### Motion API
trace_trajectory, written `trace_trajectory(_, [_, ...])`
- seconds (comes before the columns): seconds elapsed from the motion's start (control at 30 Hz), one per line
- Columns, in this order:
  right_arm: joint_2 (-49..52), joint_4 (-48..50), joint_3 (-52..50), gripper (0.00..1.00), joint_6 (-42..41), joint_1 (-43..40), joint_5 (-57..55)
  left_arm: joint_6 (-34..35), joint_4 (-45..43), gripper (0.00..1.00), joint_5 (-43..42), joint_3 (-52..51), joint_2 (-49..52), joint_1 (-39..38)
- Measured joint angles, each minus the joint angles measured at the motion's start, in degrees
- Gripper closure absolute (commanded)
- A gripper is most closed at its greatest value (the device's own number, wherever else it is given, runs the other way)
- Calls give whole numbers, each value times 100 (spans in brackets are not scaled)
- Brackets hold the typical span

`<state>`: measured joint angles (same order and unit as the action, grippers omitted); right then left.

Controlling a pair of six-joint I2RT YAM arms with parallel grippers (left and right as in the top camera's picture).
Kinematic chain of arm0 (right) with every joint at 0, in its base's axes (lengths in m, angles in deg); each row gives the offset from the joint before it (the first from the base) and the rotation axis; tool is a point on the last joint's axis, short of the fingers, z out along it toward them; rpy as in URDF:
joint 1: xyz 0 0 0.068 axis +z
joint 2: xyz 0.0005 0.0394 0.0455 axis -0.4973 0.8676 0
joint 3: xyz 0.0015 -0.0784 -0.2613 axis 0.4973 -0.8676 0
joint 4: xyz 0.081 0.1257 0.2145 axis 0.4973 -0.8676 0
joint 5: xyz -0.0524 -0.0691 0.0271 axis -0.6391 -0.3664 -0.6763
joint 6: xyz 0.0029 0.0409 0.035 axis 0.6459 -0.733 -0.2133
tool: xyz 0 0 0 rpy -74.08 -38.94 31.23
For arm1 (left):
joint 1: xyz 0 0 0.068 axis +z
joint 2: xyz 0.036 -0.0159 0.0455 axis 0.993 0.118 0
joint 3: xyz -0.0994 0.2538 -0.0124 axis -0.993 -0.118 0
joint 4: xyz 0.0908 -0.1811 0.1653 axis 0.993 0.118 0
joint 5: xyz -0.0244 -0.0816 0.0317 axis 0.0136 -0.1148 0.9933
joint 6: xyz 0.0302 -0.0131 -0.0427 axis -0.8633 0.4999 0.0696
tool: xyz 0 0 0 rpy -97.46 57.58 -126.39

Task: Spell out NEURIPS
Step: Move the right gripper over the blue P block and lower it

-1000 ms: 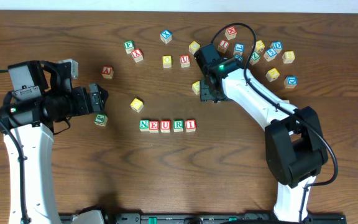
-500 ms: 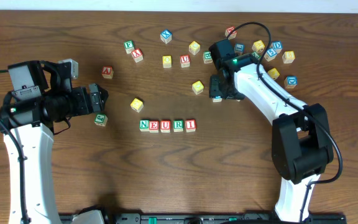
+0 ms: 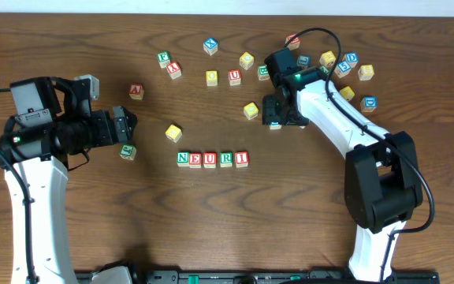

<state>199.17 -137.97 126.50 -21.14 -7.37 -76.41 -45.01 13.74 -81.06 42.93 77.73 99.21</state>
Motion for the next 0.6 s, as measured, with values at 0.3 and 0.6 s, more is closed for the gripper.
trace_trajectory(0.3, [0, 225, 0, 36, 61, 13, 66, 0, 0, 1, 0, 0, 0, 0])
trace_trajectory(0.6, [238, 240, 2, 42, 63, 96, 92, 0, 0, 1, 0, 0, 0, 0])
